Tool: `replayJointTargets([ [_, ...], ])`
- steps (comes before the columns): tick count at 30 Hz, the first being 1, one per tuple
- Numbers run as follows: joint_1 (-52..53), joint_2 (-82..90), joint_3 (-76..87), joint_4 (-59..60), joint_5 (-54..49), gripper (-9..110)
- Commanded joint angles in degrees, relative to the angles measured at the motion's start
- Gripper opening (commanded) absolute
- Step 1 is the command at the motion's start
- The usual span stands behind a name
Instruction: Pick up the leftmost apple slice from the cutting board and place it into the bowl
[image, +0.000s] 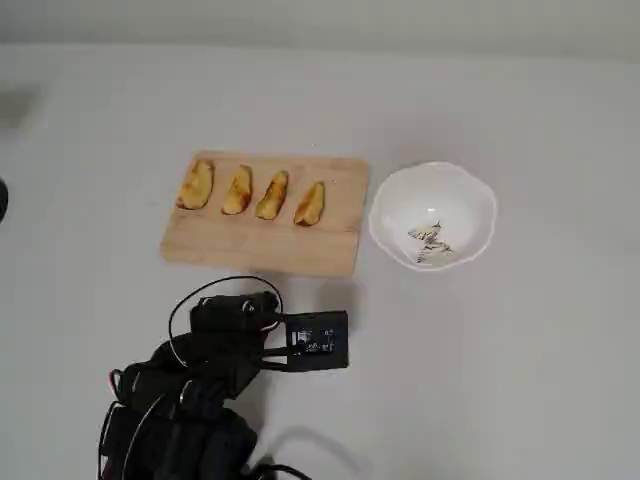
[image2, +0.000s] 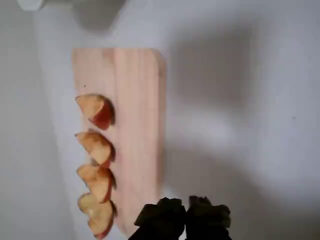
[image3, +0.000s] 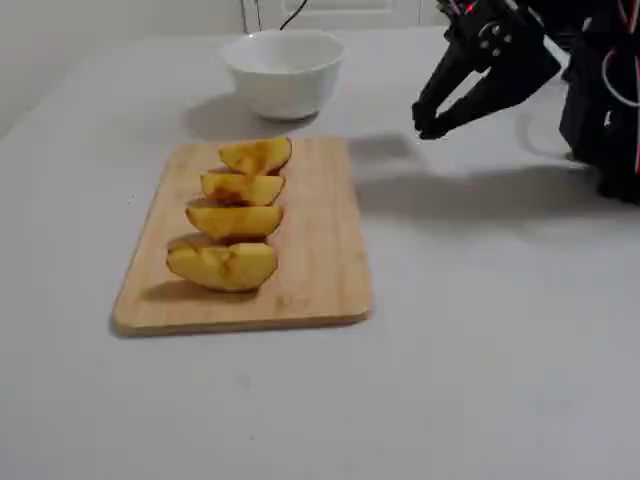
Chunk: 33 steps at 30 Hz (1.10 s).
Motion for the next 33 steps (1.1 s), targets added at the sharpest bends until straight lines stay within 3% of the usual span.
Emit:
replayJointTargets([
  [1, -0.97, 0.62, -0.09, 0.0, -0.88, 0],
  [22, -1.05, 0.62, 0.0, -0.35, -1.14, 3],
  [27, -3.43, 0.62, -2.37, -0.35, -23.2, 5],
  [33, -9.84, -8.88, -14.85, -1.23, -36.12, 20],
])
